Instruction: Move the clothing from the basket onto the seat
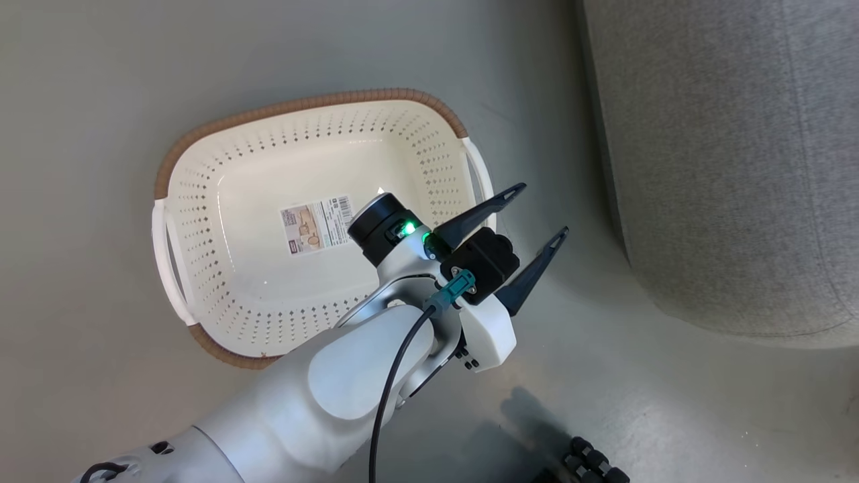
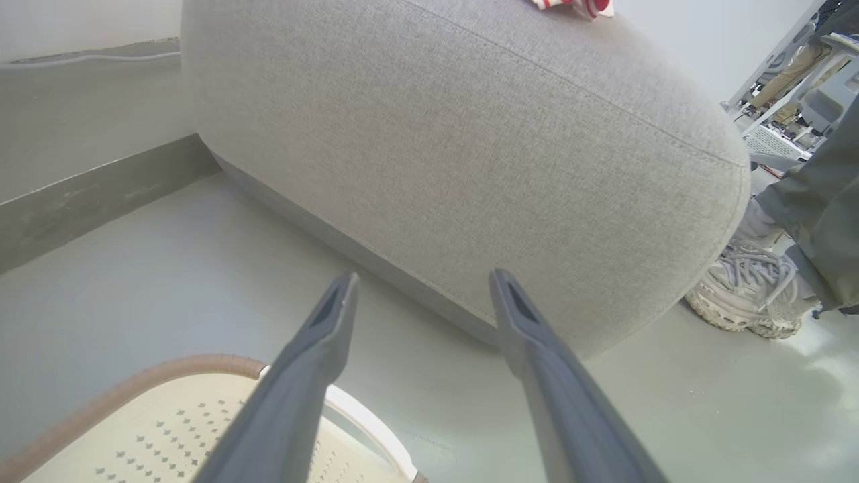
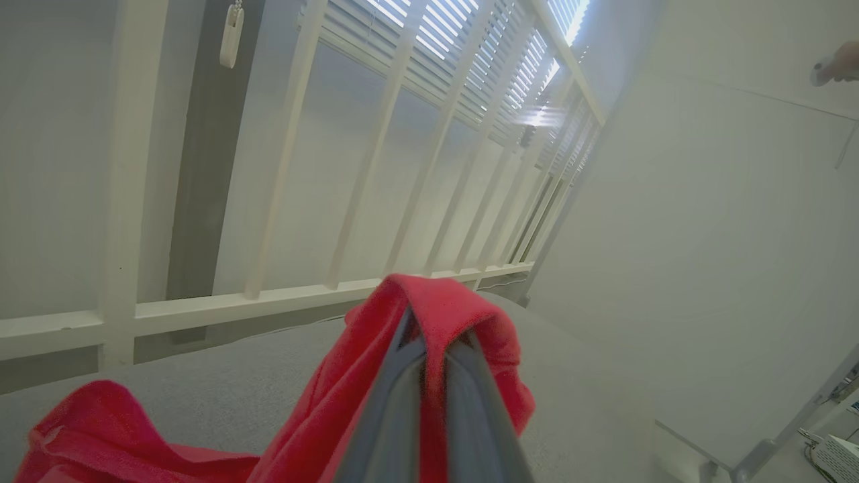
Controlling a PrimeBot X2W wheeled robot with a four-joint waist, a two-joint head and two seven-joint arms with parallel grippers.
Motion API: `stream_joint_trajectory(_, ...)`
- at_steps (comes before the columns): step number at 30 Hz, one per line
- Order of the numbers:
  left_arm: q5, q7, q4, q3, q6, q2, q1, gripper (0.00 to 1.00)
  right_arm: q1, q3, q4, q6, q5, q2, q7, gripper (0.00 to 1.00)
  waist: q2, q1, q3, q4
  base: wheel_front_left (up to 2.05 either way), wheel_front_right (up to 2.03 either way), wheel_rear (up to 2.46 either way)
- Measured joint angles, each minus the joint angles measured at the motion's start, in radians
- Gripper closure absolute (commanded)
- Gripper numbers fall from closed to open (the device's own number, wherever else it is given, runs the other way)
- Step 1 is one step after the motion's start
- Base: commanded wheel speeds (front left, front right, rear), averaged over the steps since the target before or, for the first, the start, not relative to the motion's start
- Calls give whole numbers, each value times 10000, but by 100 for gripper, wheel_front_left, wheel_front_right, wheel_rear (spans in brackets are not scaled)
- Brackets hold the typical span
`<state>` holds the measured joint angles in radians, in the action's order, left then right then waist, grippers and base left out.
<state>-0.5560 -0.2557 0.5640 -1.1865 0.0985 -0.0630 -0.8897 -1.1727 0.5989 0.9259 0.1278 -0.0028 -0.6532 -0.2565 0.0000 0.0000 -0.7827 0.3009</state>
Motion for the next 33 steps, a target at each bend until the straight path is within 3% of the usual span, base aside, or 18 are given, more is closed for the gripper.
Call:
stream_joint_trajectory(6, -2, -2, 159, 4, 174, -8, 7, 0, -811, -562, 702, 0, 148, 479, 0, 100, 0, 0, -261, -127, 0, 0, 0)
stream_joint_trajectory(12, -81, -2, -13, 12, 186, 8, 15, 0, -1185, -1292, 3116, 0, 865, 462, 274, 100, 0, 0, -356, -456, 0, 0, 0)
stream_joint_trajectory(18, -81, -2, -180, 123, 265, 2, 47, 0, -1176, -2922, 3035, 0, 2236, 1030, 236, 100, 0, 0, -228, -620, 0, 0, 0)
stream_joint_trajectory(21, -75, 0, -249, 180, 263, 8, 48, 0, -930, -3611, 2633, 2, 3076, 989, 155, 100, 0, 0, -144, -640, 0, 0, 0)
stream_joint_trajectory(22, -75, -2, -299, 203, 261, 4, 49, 0, -771, -3825, 2529, 0, 3329, 915, 107, 79, 0, 0, -99, -652, 0, 0, 0)
stream_joint_trajectory(23, -75, 0, -334, 215, 259, 8, 50, 0, -591, -4046, 2431, 0, 3501, 815, 86, 24, 0, 0, -49, -667, 0, 0, 0)
stream_joint_trajectory(24, -75, 0, -374, 217, 259, 10, 56, 0, -415, -4203, 2351, 0, 3705, 711, 82, 0, 0, 0, 8, -684, 0, 0, 0)
stream_joint_trajectory(33, -75, -2, -660, 416, 169, 15, 294, 0, 377, -5258, 1356, 0, 5045, 52, 63, 0, 0, 0, 594, -835, 0, 0, 0)
